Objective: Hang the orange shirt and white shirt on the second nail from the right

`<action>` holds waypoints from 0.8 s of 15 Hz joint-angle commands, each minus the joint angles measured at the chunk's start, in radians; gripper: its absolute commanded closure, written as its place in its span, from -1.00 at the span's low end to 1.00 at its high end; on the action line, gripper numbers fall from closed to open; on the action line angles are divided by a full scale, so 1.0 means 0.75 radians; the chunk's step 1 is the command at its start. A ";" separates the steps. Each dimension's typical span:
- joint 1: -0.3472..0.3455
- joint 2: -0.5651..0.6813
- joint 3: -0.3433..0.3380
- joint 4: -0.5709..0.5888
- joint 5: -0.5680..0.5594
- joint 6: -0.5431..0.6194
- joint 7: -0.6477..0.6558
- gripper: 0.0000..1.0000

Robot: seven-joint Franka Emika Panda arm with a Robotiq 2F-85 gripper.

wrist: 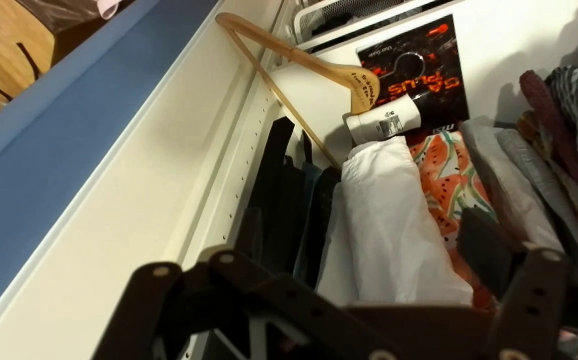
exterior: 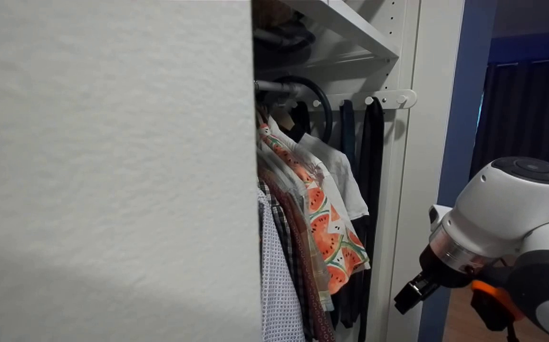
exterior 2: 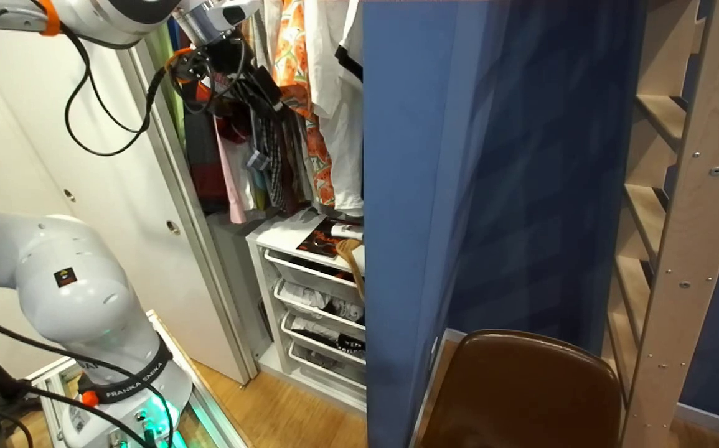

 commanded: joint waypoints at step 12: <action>0.061 0.095 -0.154 0.289 0.132 0.685 -0.088 -1.00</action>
